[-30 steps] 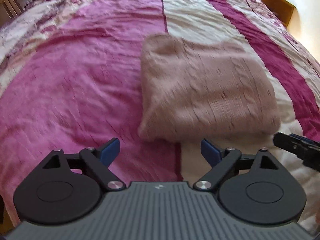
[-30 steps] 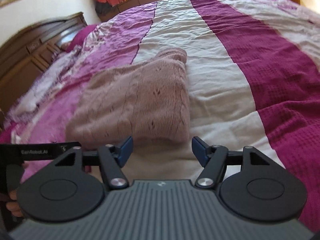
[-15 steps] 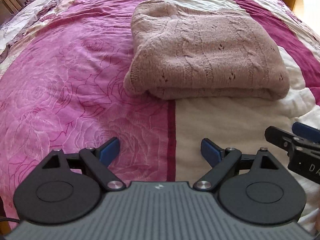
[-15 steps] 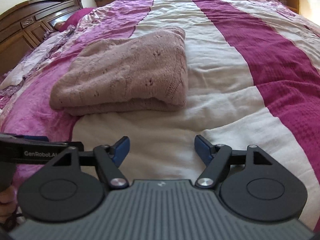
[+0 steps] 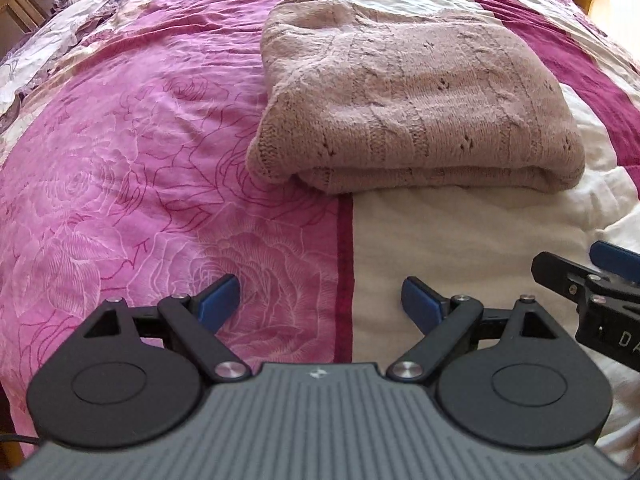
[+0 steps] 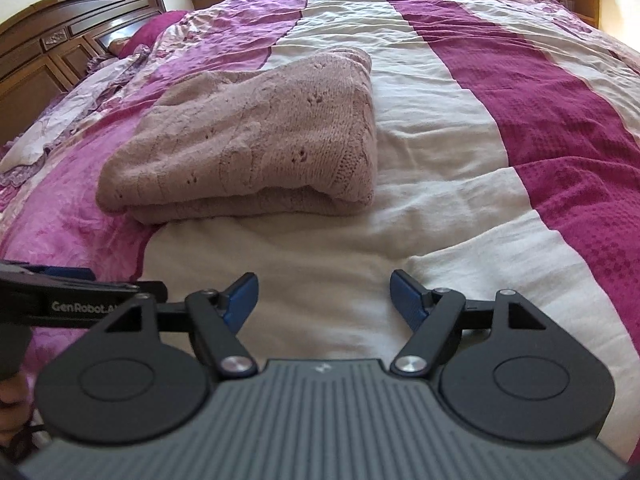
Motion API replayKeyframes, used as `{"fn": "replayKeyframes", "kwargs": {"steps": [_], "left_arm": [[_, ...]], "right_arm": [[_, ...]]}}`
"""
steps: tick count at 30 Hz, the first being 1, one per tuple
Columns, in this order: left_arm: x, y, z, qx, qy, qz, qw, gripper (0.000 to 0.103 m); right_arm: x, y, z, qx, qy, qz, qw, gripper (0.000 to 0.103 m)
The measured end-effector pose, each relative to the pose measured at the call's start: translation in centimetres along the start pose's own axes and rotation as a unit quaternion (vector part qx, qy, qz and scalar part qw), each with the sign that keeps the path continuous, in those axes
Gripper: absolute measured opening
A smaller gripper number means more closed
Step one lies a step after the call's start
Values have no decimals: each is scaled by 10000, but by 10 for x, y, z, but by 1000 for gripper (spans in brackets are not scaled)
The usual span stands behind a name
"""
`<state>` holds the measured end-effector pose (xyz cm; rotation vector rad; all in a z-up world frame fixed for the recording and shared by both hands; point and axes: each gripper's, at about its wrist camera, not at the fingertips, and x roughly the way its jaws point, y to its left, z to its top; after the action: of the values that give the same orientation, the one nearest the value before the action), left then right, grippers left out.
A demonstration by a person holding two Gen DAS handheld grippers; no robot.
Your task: Fold small clothes
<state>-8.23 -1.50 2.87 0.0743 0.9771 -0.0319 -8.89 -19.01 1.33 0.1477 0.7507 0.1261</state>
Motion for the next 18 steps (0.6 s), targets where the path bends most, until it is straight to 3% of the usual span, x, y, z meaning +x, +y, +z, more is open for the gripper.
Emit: {"fn": "replayKeyframes", "kwargs": {"steps": [18], "left_arm": [[2, 1, -2, 4, -10, -10, 10000, 92]], "right_arm": [[2, 3, 0, -46, 32, -27, 10000, 76]]}}
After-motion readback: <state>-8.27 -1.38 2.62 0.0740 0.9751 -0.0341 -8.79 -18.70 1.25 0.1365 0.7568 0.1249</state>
